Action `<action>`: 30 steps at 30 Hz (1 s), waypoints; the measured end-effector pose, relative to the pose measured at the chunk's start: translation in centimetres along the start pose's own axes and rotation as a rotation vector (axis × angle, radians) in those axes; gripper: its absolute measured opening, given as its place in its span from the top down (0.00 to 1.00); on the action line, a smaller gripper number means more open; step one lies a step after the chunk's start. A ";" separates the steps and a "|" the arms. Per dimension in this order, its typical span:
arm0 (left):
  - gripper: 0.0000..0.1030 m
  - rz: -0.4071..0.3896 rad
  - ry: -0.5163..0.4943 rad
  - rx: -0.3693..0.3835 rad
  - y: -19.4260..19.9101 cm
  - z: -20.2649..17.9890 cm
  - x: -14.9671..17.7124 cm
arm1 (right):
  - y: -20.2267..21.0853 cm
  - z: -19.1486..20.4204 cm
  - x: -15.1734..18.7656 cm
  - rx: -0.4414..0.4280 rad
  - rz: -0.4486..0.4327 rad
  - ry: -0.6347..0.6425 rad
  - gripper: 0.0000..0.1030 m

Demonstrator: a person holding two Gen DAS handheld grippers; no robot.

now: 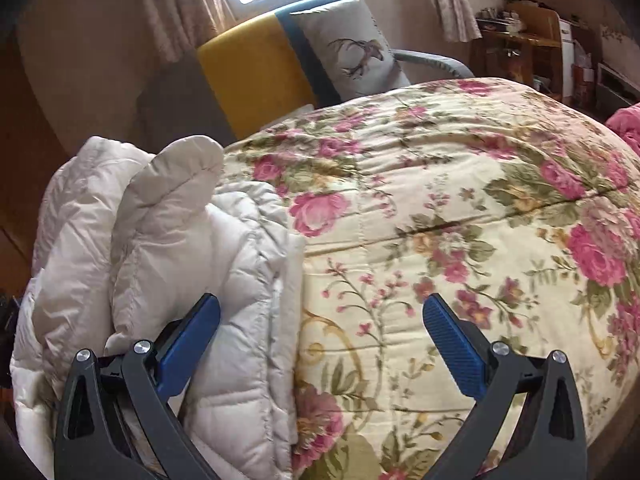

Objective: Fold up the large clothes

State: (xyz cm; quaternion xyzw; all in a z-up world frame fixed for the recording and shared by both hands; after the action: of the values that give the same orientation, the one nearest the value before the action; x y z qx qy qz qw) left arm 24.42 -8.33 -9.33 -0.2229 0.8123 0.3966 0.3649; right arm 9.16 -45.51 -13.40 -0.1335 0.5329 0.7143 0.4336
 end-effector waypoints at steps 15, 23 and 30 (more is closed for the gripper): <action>0.52 0.002 -0.613 -0.111 -1.6 -14.5 2.6 | -5.0 -2.7 0.2 -0.087 0.122 -0.033 0.02; 0.51 0.097 -0.755 -0.128 -5.4 -17.5 5.2 | -3.8 -3.3 -0.3 -0.007 0.102 -0.009 0.02; 0.51 0.069 -0.768 -0.146 -5.5 -17.2 6.2 | 6.1 -3.4 -2.7 0.276 -0.162 -0.036 0.02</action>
State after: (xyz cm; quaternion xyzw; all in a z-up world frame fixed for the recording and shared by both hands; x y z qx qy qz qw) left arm 16.92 -25.83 -9.55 -0.0562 0.5931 0.5200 0.6121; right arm 5.17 -50.09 -8.99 -0.1021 0.6056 0.5992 0.5136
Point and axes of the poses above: each gripper's, at about its wrist camera, not at the fingertips, and y roughly against the way its jaws point, z to its left, x to its underside, the point moved 1 cm from there along -y, roughly the way its jaws point, and after that the axes turned 2 degrees about z, right-handed, at the moved point
